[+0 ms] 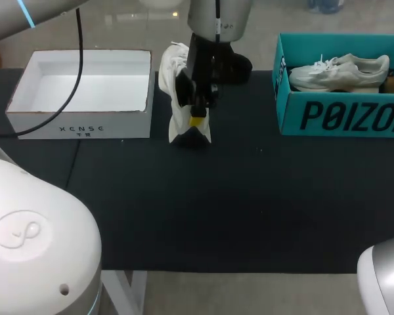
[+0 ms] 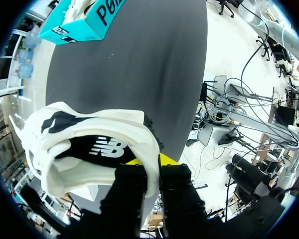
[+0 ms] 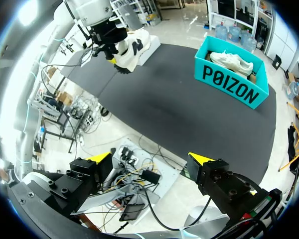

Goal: Take the shoe out of the shoebox, open the shoe tongue, remove and reinsert the insole, then place the shoe into the shoebox

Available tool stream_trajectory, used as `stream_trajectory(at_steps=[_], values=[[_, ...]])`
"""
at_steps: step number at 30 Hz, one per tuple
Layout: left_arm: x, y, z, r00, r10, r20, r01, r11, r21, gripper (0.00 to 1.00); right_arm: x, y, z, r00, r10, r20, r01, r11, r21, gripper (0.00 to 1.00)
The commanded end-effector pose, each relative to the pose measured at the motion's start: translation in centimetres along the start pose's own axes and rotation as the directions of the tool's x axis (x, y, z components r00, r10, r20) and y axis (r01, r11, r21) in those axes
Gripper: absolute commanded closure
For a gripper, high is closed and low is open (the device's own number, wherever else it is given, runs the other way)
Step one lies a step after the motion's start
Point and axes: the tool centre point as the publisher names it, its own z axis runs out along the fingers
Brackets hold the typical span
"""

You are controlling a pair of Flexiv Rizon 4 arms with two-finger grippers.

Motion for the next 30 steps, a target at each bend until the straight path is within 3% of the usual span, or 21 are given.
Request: stream_trajectory(at_steps=[1, 4, 7, 18, 30], values=[[0.0, 0.1, -0.2, 1.000, 0.000, 0.001, 0.000, 1.000, 0.000, 1.00, 0.0, 0.3, -0.1, 1.000, 0.002, 0.000, -0.002, 1.000, 0.007, 0.00], [0.0, 0.1, -0.2, 1.000, 0.000, 0.001, 0.000, 1.000, 0.000, 1.00, 0.0, 0.3, -0.1, 1.000, 0.002, 0.000, -0.002, 1.000, 0.007, 0.00], [-1.4, 1.1, -1.9, 1.000, 0.013, 0.023, -0.014, 0.999, 0.036, 1.00, 0.0, 0.3, -0.1, 1.000, 0.002, 0.000, -0.002, 1.000, 0.007, 0.00], [-11.4, 5.9, -4.8, 0.996, 0.015, 0.083, -0.017, 0.999, 0.030, 1.00, 0.0, 0.3, -0.1, 1.000, 0.002, 0.000, -0.002, 1.000, 0.007, 0.00], [-21.0, 12.7, -3.6, 0.997, 0.008, 0.075, -0.011, 0.999, 0.033, 1.00, 0.0, 0.3, -0.1, 1.000, 0.002, 0.000, -0.002, 1.000, 0.007, 0.00]])
